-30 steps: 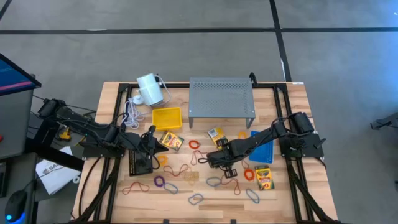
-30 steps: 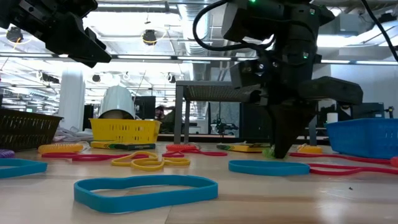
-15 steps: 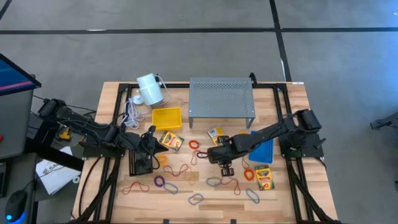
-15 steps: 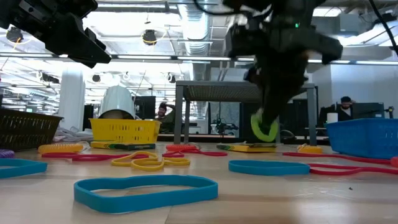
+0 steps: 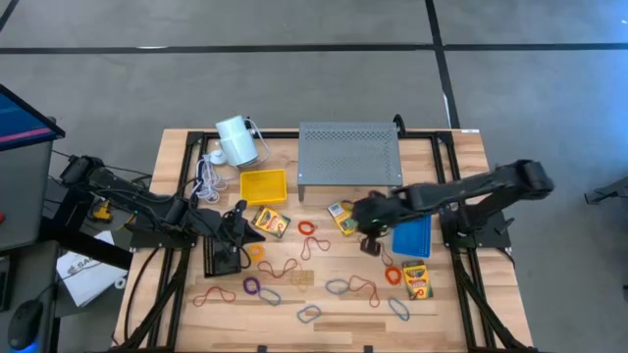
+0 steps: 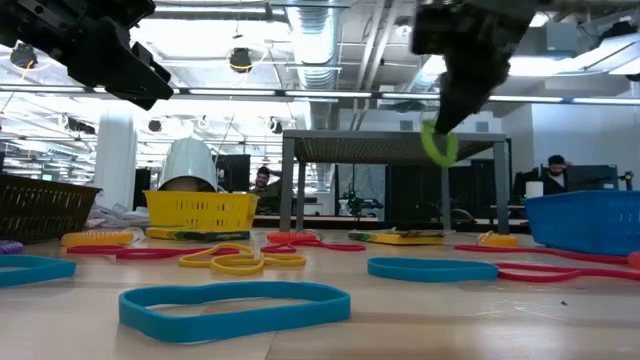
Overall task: Pick & Place Office Desk Supplies
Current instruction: Put the green spring keychain into the blue bin
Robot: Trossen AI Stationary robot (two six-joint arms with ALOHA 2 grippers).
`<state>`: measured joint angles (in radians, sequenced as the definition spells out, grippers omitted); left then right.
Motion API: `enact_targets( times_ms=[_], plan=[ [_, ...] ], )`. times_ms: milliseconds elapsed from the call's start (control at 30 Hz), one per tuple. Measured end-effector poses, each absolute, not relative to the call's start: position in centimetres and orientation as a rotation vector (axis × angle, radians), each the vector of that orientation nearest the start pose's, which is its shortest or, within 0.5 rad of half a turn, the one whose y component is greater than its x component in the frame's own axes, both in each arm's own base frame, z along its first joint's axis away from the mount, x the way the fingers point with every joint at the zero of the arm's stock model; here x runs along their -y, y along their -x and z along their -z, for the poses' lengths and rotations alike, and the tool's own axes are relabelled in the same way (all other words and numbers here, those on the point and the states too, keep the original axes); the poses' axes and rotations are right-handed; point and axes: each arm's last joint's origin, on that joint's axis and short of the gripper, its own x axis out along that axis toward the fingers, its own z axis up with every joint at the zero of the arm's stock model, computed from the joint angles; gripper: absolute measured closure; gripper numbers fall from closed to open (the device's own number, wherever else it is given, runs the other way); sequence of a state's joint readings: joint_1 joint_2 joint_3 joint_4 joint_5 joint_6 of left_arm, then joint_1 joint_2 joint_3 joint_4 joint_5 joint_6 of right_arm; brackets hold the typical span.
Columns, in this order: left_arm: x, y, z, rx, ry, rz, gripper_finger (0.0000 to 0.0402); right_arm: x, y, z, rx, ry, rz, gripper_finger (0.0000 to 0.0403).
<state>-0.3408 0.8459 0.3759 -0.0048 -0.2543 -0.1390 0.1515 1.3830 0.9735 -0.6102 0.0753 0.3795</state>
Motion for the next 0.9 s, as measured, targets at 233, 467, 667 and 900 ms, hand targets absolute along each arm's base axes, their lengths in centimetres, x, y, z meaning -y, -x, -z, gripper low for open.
enact_targets(
  times_ms=[233, 467, 667, 900],
  plan=[
    [5.2, -16.9, -20.1, -0.443, -0.004, 0.044, 0.04, -3.4, -21.0, -25.3, -0.808, -0.431, 0.158, 0.0403],
    [5.0, -17.1, -20.6, -0.378, -0.005, -0.045, 0.04, -3.4, -15.7, -26.9, -0.797, -0.525, 0.307, 0.0403],
    [4.5, -17.5, -21.9, -0.224, 0.05, -0.229, 0.04, -3.8, -13.6, -26.3, -0.91, -0.607, 0.399, 0.0403],
    [4.6, -17.7, -22.9, -0.126, 0.114, -0.215, 0.04, -5.0, -14.3, -24.9, -1.036, -0.613, 0.472, 0.0403]
  ],
)
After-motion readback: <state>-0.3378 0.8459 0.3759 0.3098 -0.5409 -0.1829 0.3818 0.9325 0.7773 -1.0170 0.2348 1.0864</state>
